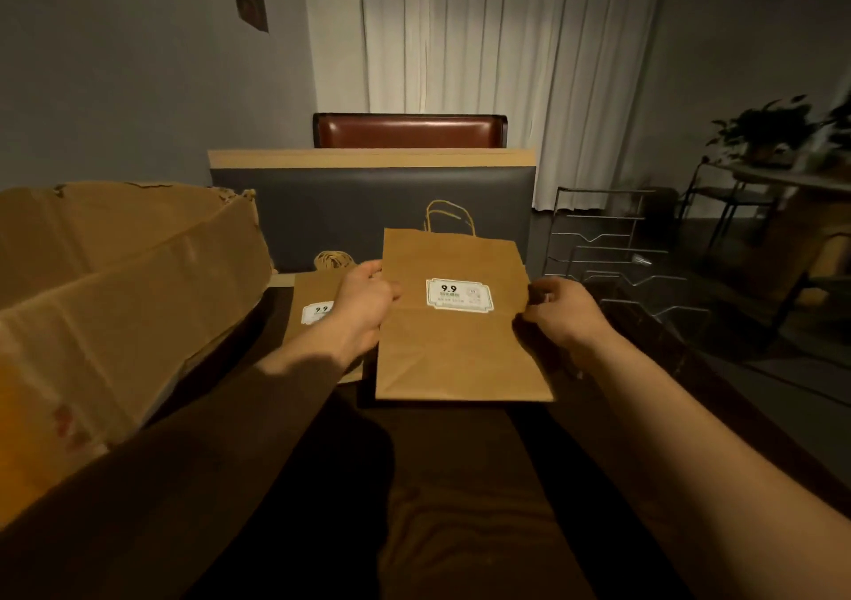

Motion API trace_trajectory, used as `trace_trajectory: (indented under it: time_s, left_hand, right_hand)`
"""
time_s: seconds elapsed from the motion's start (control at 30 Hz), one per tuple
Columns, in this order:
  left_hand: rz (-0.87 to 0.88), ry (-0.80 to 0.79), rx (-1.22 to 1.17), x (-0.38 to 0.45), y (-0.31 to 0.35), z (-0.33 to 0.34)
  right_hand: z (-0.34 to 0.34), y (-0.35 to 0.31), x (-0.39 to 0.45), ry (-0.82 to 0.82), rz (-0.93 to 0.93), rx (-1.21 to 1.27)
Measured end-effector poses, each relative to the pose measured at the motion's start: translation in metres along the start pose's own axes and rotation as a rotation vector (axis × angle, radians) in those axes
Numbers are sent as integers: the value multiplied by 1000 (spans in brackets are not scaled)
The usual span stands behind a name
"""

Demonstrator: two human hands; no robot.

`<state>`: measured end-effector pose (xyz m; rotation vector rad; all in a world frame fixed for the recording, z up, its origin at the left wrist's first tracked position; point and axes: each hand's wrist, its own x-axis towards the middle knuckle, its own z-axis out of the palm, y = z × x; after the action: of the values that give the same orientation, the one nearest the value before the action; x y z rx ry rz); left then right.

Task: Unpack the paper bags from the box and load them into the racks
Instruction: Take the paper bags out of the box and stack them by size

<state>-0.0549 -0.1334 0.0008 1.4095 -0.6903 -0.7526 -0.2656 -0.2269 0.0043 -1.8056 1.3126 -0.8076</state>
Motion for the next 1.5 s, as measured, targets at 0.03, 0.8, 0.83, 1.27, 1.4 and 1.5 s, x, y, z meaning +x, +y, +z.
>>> trace_trajectory:
  time_s: [0.03,0.8,0.83,1.27,1.4,1.5]
  left_hand:
    - [-2,21,55,13,2,4]
    - [-322,-230,25,108,-41,23]
    - [-226,-209,14,98,-36,23]
    - [192,-164,-12,-63,-61,-8]
    - [167,-164,112,-103,-98,-10]
    - [139,-172,144,-112,-108,-12]
  right_hand:
    - [4,-1,13,19,15,-59]
    - [65,54,89,11,195,81]
    - [58,51,85,16,224,174]
    - [2,44,-63,64,-104,470]
    - [12,82,-107,37,-93,503]
    - [12,90,-110,-3,-77,536]
